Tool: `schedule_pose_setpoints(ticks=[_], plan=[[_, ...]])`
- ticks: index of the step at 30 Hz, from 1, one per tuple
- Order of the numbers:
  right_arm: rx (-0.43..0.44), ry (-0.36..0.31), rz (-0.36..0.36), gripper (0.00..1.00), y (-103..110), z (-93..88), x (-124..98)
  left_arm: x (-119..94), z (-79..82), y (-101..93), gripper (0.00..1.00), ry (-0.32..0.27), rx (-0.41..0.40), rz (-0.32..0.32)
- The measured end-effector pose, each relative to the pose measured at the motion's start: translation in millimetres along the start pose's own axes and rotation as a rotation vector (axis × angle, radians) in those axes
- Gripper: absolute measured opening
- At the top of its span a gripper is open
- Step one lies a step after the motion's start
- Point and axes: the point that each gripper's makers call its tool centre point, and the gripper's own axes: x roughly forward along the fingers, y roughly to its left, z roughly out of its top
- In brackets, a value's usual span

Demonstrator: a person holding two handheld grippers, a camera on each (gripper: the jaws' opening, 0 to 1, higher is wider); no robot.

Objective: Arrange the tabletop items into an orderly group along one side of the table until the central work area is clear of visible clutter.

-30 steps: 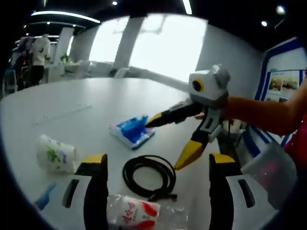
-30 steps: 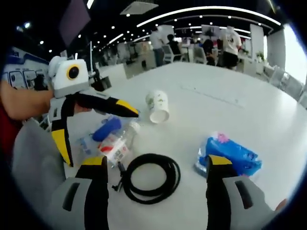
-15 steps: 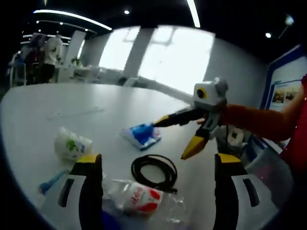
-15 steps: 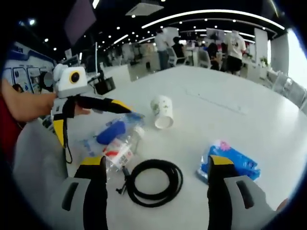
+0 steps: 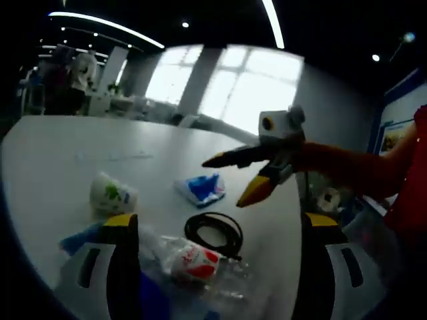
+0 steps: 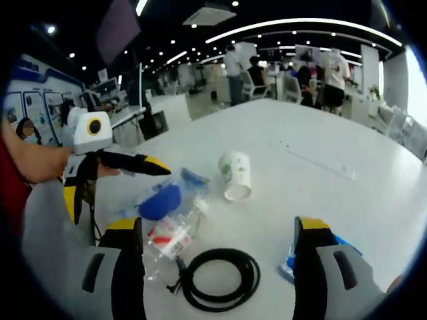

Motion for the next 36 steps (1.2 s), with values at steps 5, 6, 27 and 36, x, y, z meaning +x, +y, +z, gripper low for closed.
schedule_pose_setpoints(ticks=[5,6,27,36], plan=[[-0.014,0.02,0.031,0.92,1.6,12.3,21.3,-12.0,12.9,-0.5,0.99,-0.038,0.006,0.009],[-0.013,0.022,0.036,0.92,1.7,14.2,25.0,-14.5,14.7,-0.1,0.99,-0.047,0.003,0.013],[0.0,0.136,0.07,0.86,-4.4,39.6,115.8,-51.2,25.3,16.7,0.99,-0.122,-0.027,0.088],[0.0,0.195,0.064,0.83,-12.7,29.8,136.7,-52.6,23.9,22.9,0.99,-0.121,-0.037,0.087]])
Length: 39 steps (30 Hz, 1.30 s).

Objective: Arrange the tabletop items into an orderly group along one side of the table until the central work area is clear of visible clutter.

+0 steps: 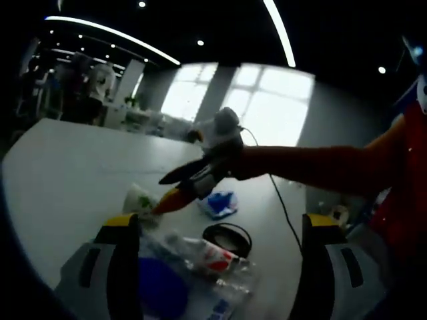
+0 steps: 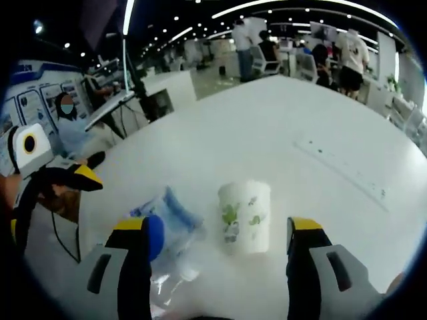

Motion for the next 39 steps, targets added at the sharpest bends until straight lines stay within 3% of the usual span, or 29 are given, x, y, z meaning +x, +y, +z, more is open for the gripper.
schedule_pose_setpoints(ticks=[12,20,31,39], plan=[[-0.037,0.072,-0.022,0.78,-13.5,-4.5,26.1,-2.0,1.2,7.0,0.98,-0.009,-0.019,0.003],[-0.016,0.114,-0.018,0.72,-23.7,-10.6,41.3,-1.3,0.4,11.1,0.98,-0.01,-0.029,0.004],[-0.015,0.17,-0.006,0.57,-24.8,-12.3,52.4,-1.6,5.1,12.8,0.96,-0.026,-0.034,0.002],[-0.035,0.236,-0.023,0.55,-27.4,-21.9,55.1,-1.2,5.5,12.9,0.95,-0.027,-0.035,0.002]])
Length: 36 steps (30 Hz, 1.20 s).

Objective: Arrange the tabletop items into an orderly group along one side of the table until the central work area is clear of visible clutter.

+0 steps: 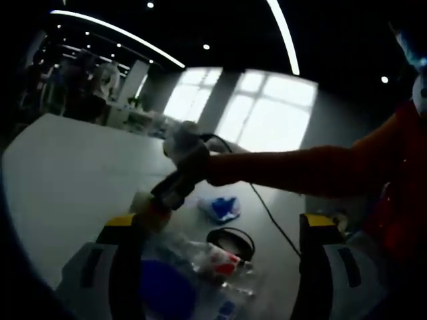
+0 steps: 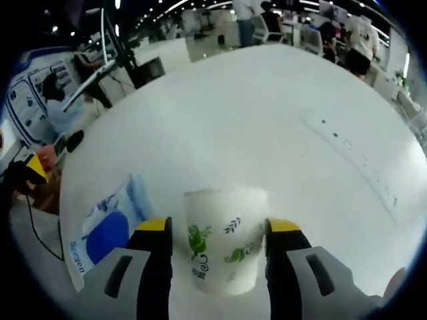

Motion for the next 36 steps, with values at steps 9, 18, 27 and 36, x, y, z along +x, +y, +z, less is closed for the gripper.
schedule_pose_setpoints(ticks=[9,18,27,36], plan=[[-0.026,0.063,-0.007,0.53,-1.8,-13.5,-0.2,0.4,1.2,-0.3,0.95,-0.001,0.001,-0.003],[-0.03,0.053,-0.001,0.47,-0.8,-9.7,0.2,-0.5,0.2,0.6,0.94,0.001,-0.002,-0.001],[-0.03,0.086,-0.002,0.44,0.0,-16.4,1.3,-1.2,1.1,2.2,0.93,-0.002,-0.005,0.001],[-0.024,0.035,-0.006,0.43,-3.0,-9.8,-5.9,-0.8,0.2,2.2,0.93,0.001,-0.007,0.0]])
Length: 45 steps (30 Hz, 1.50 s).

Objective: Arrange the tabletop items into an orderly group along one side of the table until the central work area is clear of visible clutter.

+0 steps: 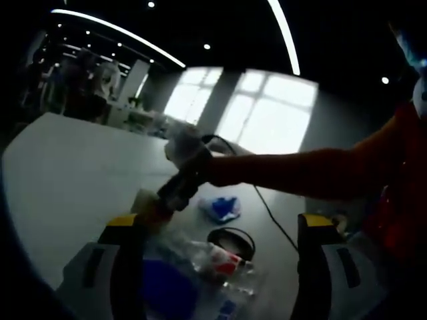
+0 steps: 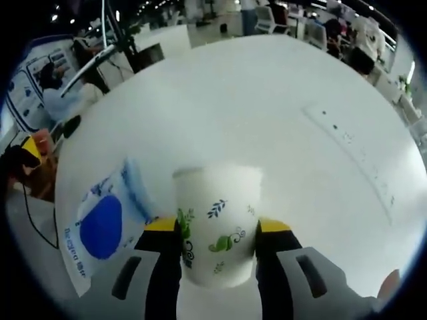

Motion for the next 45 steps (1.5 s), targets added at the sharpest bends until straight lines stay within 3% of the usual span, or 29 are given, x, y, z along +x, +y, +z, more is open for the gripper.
schedule_pose_setpoints(ticks=[17,24,32,40,45], plan=[[0.009,-0.136,0.006,0.43,9.9,24.1,-7.9,0.1,-1.7,-0.6,0.92,0.007,0.001,0.001],[0.011,-0.292,0.047,0.42,21.1,50.4,-16.6,-0.6,-1.8,0.2,0.92,0.006,-0.004,0.004],[-0.002,-0.383,0.072,0.42,31.4,62.3,-18.9,-2.0,-0.8,1.7,0.92,0.003,-0.004,0.009],[-0.033,-0.551,0.124,0.42,43.7,91.7,-27.0,-4.6,2.2,5.0,0.92,-0.009,-0.01,0.018],[-0.079,-0.59,0.139,0.42,52.6,99.4,-22.2,-5.8,3.9,6.7,0.91,-0.014,-0.012,0.022]])
